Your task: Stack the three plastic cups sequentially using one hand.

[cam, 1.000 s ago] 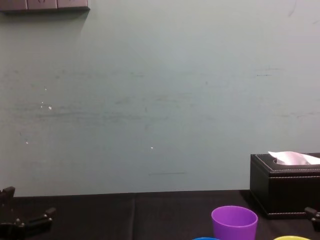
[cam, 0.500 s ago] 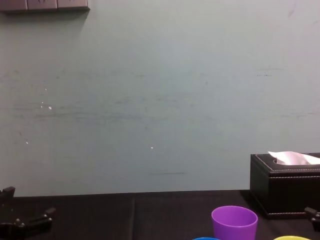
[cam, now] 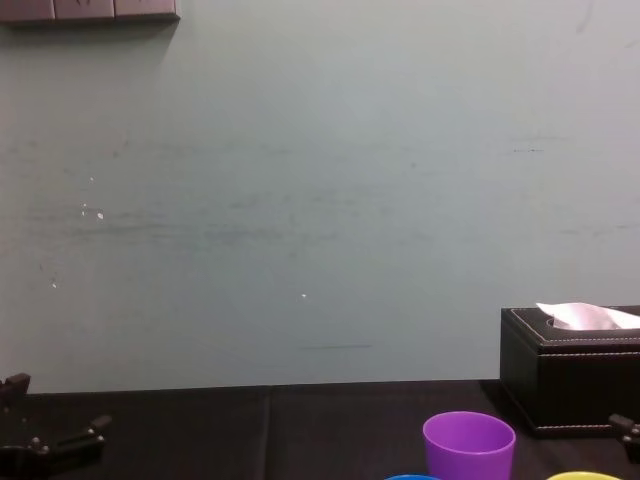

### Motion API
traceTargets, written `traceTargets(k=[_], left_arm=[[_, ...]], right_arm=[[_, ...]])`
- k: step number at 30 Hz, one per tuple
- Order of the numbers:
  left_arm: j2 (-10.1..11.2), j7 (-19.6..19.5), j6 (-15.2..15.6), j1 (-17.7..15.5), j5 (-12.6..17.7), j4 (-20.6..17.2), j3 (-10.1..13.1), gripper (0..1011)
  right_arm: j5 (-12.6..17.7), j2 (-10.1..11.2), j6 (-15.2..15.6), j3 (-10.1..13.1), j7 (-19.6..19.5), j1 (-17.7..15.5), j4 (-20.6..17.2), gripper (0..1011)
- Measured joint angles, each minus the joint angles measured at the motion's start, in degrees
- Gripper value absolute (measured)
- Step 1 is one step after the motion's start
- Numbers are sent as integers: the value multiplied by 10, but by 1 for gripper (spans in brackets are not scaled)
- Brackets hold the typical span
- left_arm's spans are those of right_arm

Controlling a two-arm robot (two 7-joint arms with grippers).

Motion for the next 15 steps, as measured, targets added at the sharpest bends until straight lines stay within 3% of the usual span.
traceTargets(k=[15], left_arm=[[0, 0, 0, 0, 0, 0, 0, 1012]], right_arm=[[0, 0, 0, 1, 0, 0, 0, 1003]])
